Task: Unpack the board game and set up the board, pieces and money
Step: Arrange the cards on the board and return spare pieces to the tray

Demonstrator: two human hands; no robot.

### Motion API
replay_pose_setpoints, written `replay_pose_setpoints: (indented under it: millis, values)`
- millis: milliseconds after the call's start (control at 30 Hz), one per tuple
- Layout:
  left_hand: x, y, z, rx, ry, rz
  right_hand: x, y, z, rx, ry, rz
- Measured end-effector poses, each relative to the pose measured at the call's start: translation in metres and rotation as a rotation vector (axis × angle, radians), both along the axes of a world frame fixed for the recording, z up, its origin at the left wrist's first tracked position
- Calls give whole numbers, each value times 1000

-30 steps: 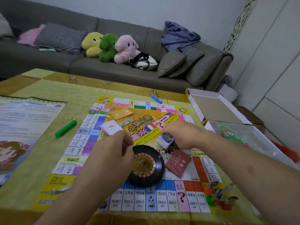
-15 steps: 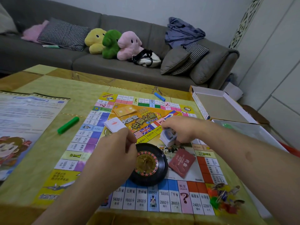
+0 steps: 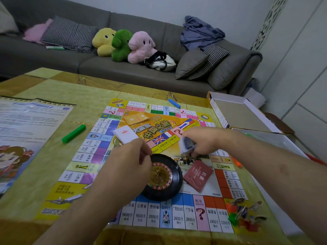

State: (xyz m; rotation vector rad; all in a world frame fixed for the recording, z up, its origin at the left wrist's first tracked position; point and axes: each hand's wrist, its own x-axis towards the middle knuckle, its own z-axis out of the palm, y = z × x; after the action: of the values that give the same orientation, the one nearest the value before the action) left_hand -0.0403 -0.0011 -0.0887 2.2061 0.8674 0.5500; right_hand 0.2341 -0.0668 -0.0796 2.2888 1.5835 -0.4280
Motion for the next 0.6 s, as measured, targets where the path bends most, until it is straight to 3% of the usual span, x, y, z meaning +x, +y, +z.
replay_pose_setpoints:
  millis: [133,200,300,367,600]
  values:
    - [4,-3,0,-193,-91,-28,-25,-20,32,420,344,-216]
    - [5,-10,7,-453,-218,-49,-60,-35,48,621,536,-334]
    - [6,-26,18,-935,-370,-166,-124,-61,55,674,755,-390]
    - [1,-47,27,-1135,-428,-258,-161,-78,50,676,888,-432]
    - [-29,-90,24,-1297,-406,-260,-212,-109,24,845,853,-615]
